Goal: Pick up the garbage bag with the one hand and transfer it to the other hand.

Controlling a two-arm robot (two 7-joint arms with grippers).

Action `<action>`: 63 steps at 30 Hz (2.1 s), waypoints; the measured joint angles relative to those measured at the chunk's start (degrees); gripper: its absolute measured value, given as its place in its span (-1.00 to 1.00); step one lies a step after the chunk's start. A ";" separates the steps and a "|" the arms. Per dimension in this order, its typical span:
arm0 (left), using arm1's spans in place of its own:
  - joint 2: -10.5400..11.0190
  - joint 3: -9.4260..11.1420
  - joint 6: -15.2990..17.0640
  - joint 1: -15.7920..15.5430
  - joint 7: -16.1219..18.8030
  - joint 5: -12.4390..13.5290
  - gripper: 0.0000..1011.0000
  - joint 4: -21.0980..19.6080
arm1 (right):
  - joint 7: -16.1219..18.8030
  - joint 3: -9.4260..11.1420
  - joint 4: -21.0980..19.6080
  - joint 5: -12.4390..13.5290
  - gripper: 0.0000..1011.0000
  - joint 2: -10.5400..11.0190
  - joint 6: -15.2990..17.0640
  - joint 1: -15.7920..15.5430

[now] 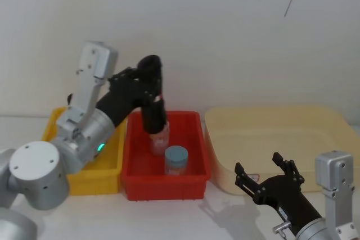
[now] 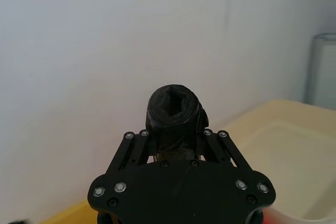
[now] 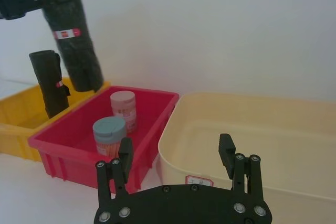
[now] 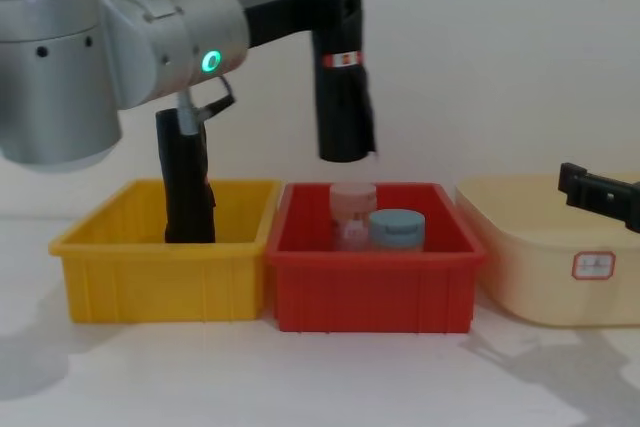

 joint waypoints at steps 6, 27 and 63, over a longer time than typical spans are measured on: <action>-1.22 1.77 0.26 -1.06 -3.34 -1.20 -0.29 0.90 | 0.00 0.00 0.00 0.00 0.98 0.00 0.00 0.00; -6.68 8.78 -0.65 -4.99 -13.25 -4.32 -0.29 8.91 | 0.00 0.00 0.00 0.00 0.98 0.00 0.00 0.00; -8.08 11.98 -1.54 -6.21 -15.81 -5.73 -0.29 11.17 | 1.41 0.50 1.33 1.02 0.98 -0.82 0.79 1.46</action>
